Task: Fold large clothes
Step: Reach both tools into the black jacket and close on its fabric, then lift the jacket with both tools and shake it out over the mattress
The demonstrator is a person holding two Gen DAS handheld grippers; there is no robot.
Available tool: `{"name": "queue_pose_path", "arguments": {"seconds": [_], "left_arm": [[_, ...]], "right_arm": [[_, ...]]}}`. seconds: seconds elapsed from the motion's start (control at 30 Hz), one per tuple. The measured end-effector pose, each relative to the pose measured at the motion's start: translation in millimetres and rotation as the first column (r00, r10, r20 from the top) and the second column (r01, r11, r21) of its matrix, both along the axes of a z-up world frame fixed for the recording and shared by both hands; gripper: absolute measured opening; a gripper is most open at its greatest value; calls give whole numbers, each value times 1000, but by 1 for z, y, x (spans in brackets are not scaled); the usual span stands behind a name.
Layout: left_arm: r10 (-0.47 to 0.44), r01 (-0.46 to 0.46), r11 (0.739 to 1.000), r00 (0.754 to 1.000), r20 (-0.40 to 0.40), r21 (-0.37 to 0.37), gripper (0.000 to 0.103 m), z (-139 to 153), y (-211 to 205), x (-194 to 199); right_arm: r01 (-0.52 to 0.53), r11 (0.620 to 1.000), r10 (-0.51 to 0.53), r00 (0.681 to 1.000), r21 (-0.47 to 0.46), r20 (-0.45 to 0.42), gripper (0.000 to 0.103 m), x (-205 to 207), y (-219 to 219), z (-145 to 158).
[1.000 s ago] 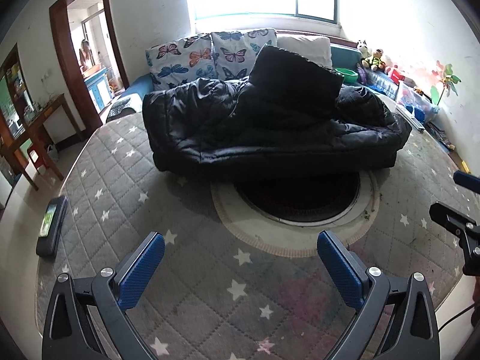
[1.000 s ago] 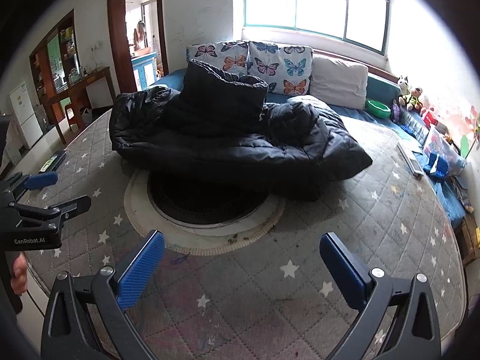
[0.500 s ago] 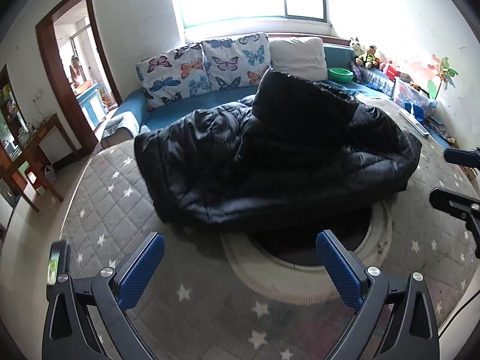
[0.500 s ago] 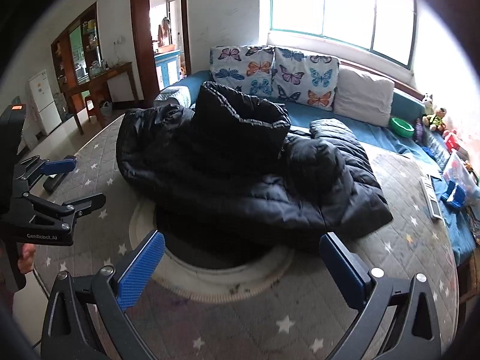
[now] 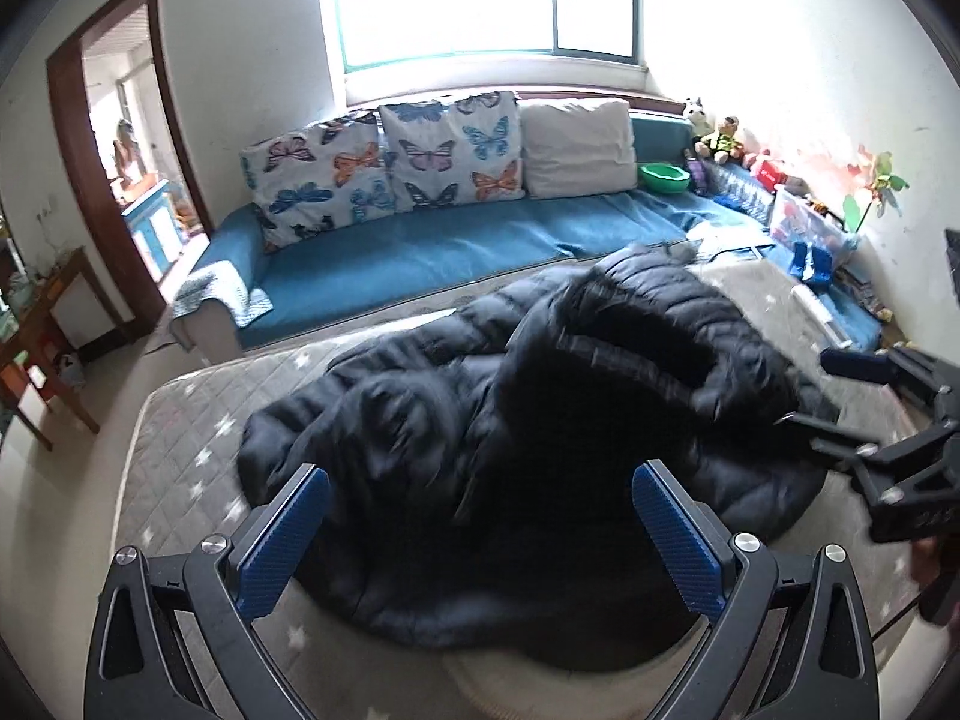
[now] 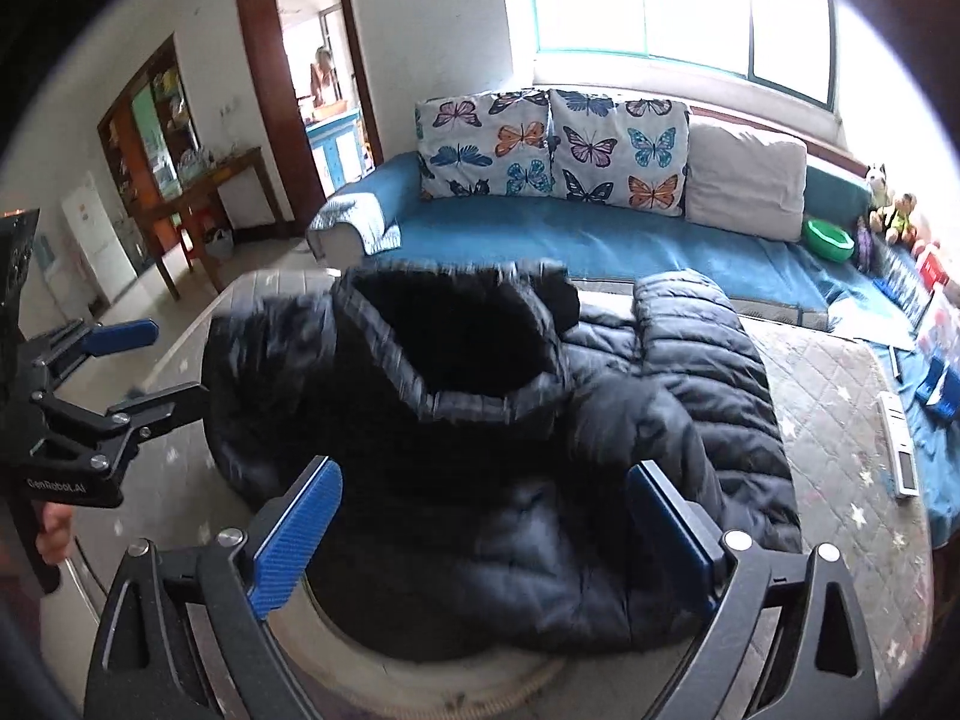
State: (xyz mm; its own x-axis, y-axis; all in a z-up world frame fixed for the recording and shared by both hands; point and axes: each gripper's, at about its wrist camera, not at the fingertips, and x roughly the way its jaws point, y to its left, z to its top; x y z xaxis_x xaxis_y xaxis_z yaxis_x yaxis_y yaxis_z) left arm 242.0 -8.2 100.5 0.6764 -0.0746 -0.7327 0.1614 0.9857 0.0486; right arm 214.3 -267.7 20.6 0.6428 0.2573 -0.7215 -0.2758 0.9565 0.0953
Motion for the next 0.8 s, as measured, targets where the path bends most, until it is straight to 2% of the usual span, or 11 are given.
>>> {"name": "queue_pose_path", "arguments": {"seconds": [0.2, 0.27, 0.37, 0.4, 0.43, 0.47, 0.5, 0.53, 0.57, 0.63, 0.8], "left_arm": [[6, -7, 1000, 999, -37, -28, 103, 3, -15, 56], [0, -2, 999, 999, -53, -43, 103, -1, -20, 70], [-19, 15, 999, 995, -97, -42, 87, -13, -26, 89], [-31, 26, 999, 993, -112, -42, 77, -21, -29, 95], [-42, 35, 998, 991, -127, -54, 65, -26, -30, 98], [-58, 47, 996, 988, -142, -79, 57, -31, -30, 100], [-91, 73, 990, 984, -155, -119, 43, -36, -29, 100], [-113, 92, 986, 980, -162, -136, 33, -38, -30, 98], [-123, 103, 986, 979, -161, -130, 31, -40, -31, 94], [-138, 122, 986, 979, -152, -111, 17, -44, -33, 86], [-155, 143, 984, 981, -119, -109, 15, -34, -32, 50]], "right_arm": [[53, 998, -51, 997, 22, -59, 93, 37, -4, -12], [60, 997, -55, 993, 47, -100, 85, 48, -7, -21], [75, 994, -61, 984, 77, -166, 76, 60, -10, -35], [79, 994, -64, 981, 75, -183, 72, 63, -10, -40], [78, 994, -61, 978, 75, -200, 63, 66, -8, -44], [75, 994, -57, 975, 80, -213, 54, 64, -9, -47], [68, 994, -47, 973, 86, -227, 48, 63, -8, -50], [57, 994, -33, 971, 98, -236, 35, 60, -7, -50], [52, 993, -27, 971, 101, -237, 24, 57, -6, -49], [42, 996, -26, 977, 72, -213, 19, 46, -2, -42], [-17, 999, 22, 990, 38, -140, 16, 18, 10, -19]]}}
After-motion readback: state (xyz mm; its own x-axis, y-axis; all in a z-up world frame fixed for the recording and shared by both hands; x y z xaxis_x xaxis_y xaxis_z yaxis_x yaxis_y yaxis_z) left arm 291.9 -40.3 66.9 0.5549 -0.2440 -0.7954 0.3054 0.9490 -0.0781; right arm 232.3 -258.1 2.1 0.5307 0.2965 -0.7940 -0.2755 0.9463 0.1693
